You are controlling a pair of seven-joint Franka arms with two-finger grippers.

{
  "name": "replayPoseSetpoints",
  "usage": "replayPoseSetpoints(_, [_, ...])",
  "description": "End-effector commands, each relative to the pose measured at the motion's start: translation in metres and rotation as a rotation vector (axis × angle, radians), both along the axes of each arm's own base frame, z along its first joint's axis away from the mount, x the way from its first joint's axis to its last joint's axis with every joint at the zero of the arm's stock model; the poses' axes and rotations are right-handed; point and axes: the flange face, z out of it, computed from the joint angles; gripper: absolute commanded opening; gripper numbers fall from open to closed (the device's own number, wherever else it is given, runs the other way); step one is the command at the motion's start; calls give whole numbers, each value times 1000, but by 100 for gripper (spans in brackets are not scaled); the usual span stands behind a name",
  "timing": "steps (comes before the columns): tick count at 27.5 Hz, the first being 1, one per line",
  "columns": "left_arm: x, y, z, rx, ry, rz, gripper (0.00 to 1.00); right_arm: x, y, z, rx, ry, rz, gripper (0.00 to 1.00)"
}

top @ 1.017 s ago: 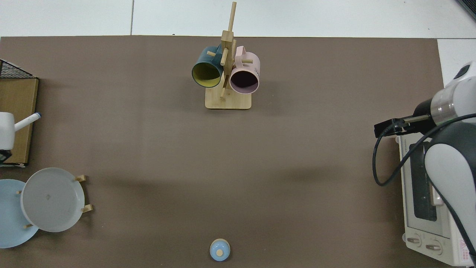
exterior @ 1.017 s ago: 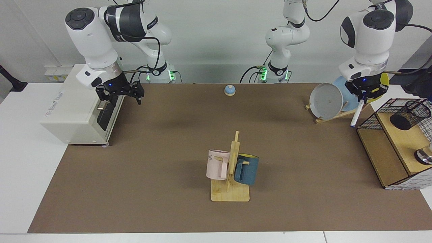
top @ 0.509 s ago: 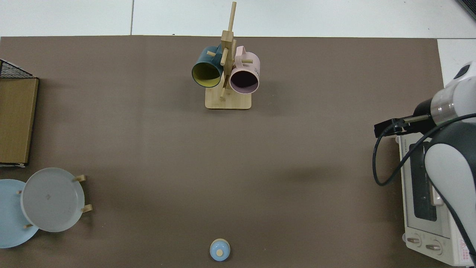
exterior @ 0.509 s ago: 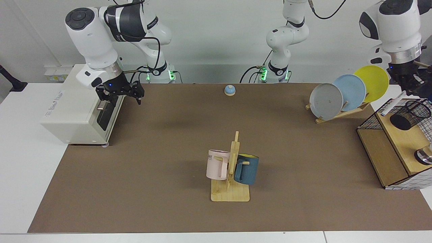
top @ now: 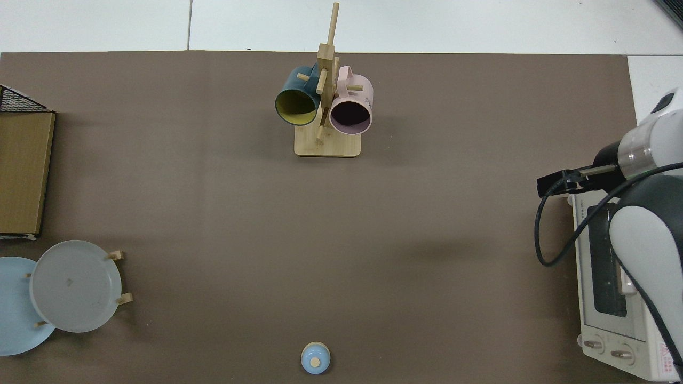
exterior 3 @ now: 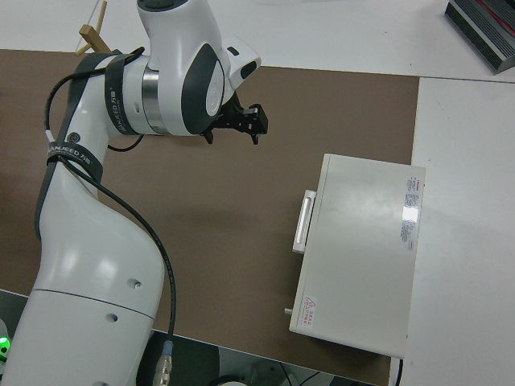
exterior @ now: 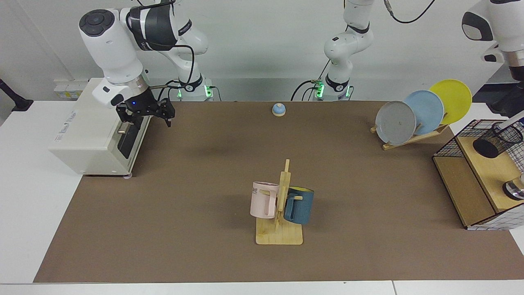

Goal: Put markers into pen holder

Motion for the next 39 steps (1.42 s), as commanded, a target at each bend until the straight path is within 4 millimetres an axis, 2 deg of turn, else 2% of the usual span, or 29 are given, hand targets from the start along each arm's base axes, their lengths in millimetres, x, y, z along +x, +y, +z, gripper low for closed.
replayPoseSetpoints(1, [8, 12, 2, 67, 56, -102, 0, -2, -3, 3, 5, 4, 28, 100])
replayPoseSetpoints(4, [8, 29, -4, 89, 82, -135, 0, -2, -3, 3, 5, 4, 28, 100])
replayPoseSetpoints(9, [9, 45, -16, 94, 107, -154, 0, -2, -3, 3, 5, 6, 30, 100])
replayPoseSetpoints(15, [8, 49, -20, 89, 114, -147, 0, -2, -3, 3, 5, 6, 30, 100])
replayPoseSetpoints(22, [6, 55, -40, 49, 136, -132, 0, -2, -2, 3, 5, 7, 31, 100])
replayPoseSetpoints(24, [4, 63, -46, 34, 146, -115, 0, -2, -2, 3, 5, 7, 31, 100])
replayPoseSetpoints(26, [4, 63, -47, 21, 144, -110, 0, -2, -2, 3, 5, 6, 33, 100])
replayPoseSetpoints(27, [4, 64, -47, 12, 139, -104, 3, -2, -2, 3, 5, 6, 33, 100])
replayPoseSetpoints(29, [4, 62, -48, 5, 142, -103, 83, -2, -2, 3, 5, 6, 33, 100])
replayPoseSetpoints(30, [4, 63, -47, 0, 134, -92, 100, -2, -2, 3, 5, 6, 33, 100])
replayPoseSetpoints(34, [5, 60, -45, -17, 125, -91, 100, -2, -2, 3, 5, 6, 31, 100])
replayPoseSetpoints(39, [8, 38, -34, -77, 115, -64, 100, -2, -3, 3, 5, 4, 28, 100])
